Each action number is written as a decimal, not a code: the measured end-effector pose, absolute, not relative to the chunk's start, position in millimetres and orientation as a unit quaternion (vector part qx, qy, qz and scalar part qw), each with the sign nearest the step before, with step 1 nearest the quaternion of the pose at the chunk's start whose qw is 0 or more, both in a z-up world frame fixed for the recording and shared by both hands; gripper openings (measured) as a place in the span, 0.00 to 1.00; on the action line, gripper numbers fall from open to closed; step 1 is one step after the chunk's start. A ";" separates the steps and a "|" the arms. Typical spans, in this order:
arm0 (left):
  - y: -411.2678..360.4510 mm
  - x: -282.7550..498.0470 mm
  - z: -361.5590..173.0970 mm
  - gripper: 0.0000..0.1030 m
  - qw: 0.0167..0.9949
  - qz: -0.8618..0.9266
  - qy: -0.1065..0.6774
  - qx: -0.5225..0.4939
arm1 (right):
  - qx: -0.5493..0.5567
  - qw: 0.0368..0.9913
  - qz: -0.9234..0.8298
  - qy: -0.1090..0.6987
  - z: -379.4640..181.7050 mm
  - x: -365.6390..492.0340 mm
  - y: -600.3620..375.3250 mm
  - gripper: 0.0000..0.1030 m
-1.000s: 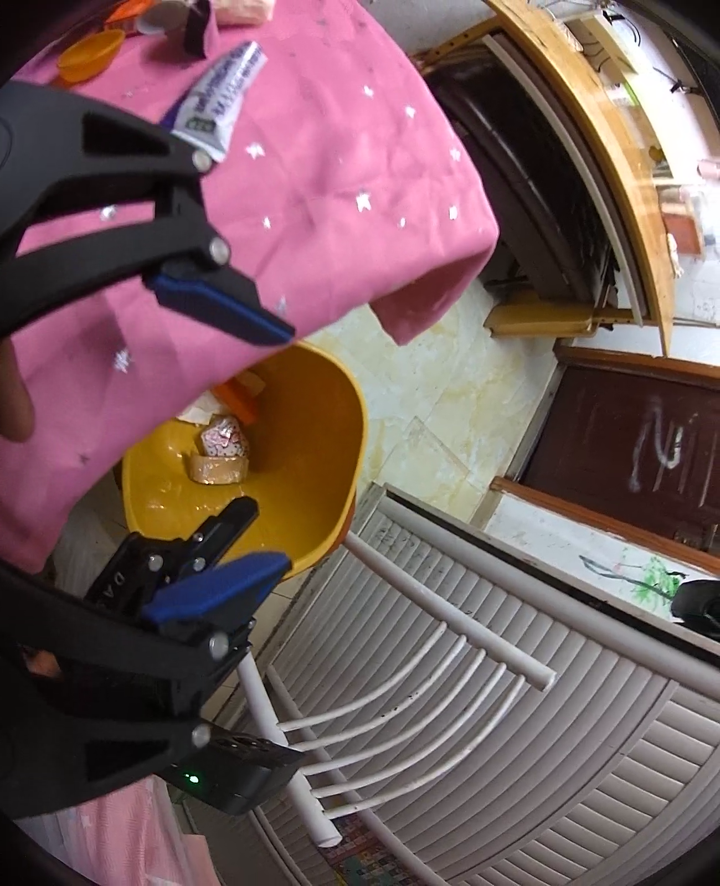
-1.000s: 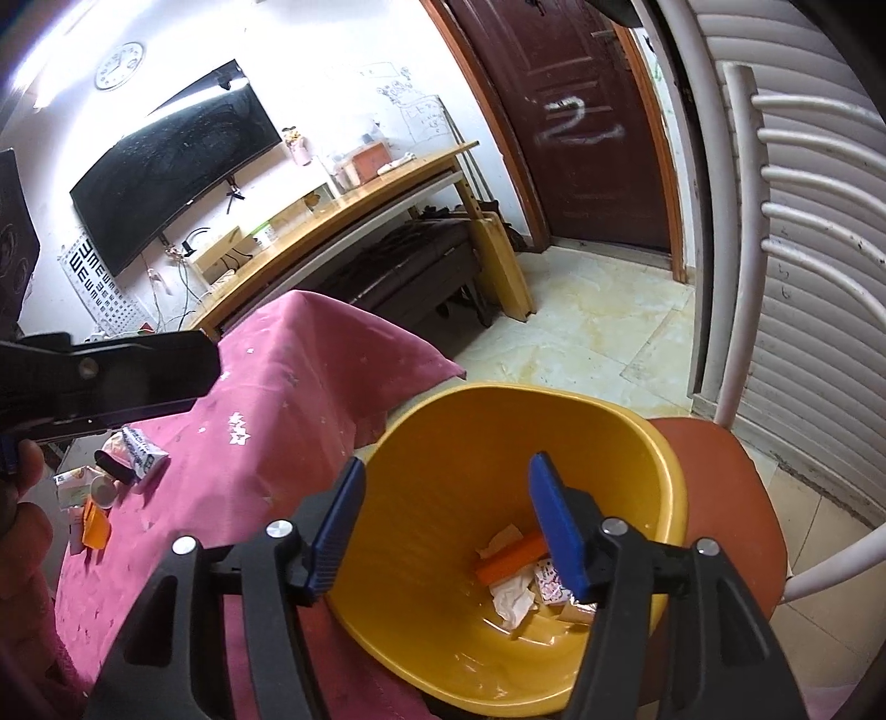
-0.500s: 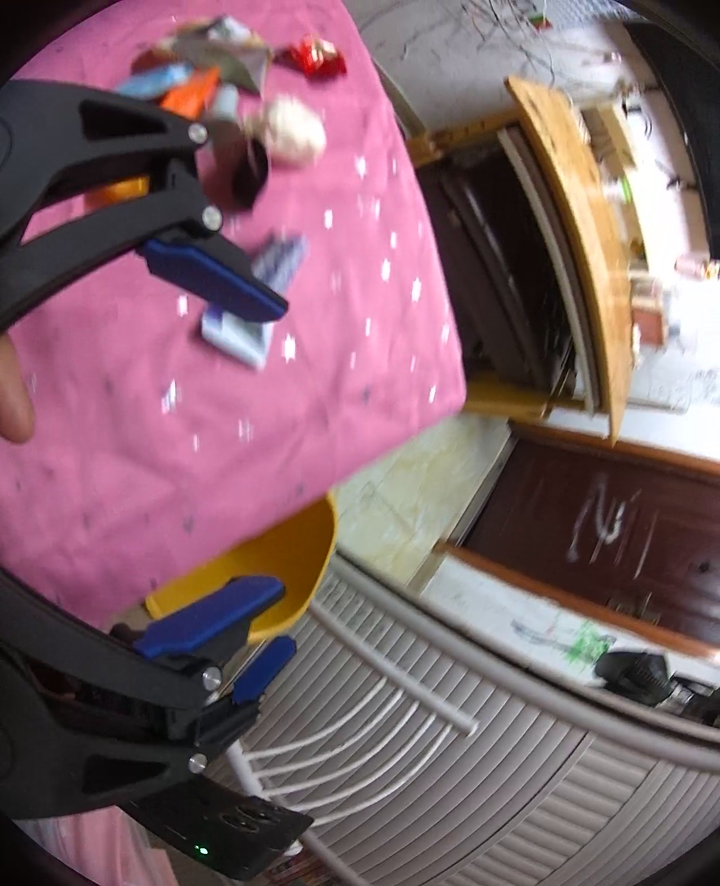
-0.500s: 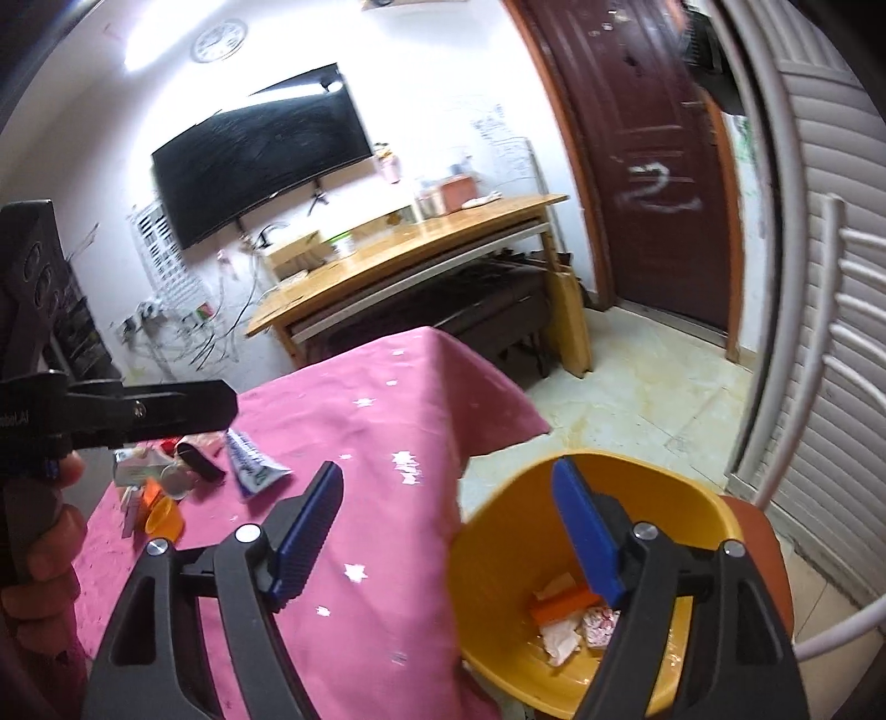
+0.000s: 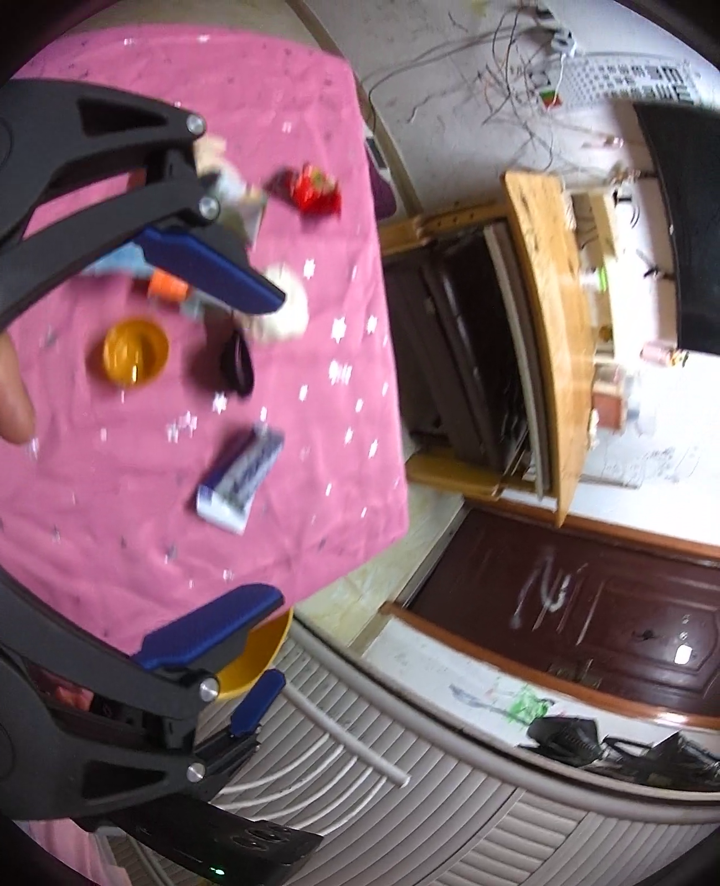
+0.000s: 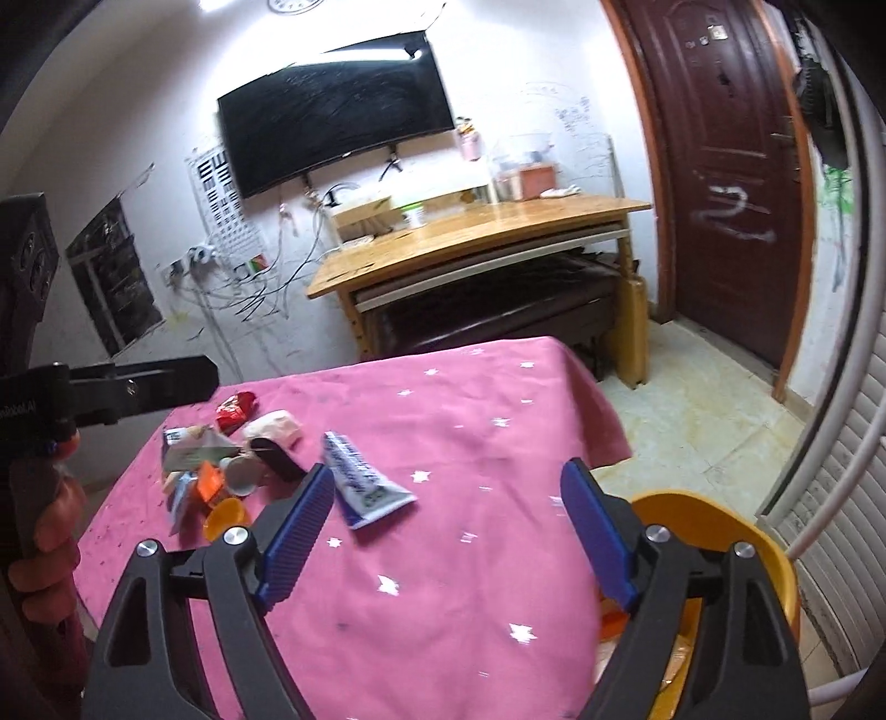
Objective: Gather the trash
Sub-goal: 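Move both tools back over the table toward the toothpaste tube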
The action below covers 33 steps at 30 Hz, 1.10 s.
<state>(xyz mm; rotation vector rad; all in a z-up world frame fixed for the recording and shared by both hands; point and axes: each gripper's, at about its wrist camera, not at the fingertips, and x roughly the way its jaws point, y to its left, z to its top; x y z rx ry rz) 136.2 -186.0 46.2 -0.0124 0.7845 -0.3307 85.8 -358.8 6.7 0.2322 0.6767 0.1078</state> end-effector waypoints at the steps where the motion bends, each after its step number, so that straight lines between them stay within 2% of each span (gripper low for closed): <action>1: -179.4 137.1 47.8 0.92 0.913 -0.154 0.379 -0.002 | 0.115 0.932 0.060 0.339 5.7 90.8 -353.8 0.77; 17: -40.9 136.5 45.4 0.92 0.923 -0.060 0.379 0.003 | 0.048 0.906 0.090 0.411 -17.8 143.1 -288.1 0.77; 29: -9.5 136.0 -1.0 0.92 0.914 -0.093 0.394 0.031 | 0.007 0.899 0.065 0.433 -29.8 158.9 -272.3 0.77; 33: -9.3 142.3 -11.6 0.83 0.911 -0.119 0.393 0.036 | -0.007 0.896 0.058 0.440 -34.6 165.3 -268.9 0.77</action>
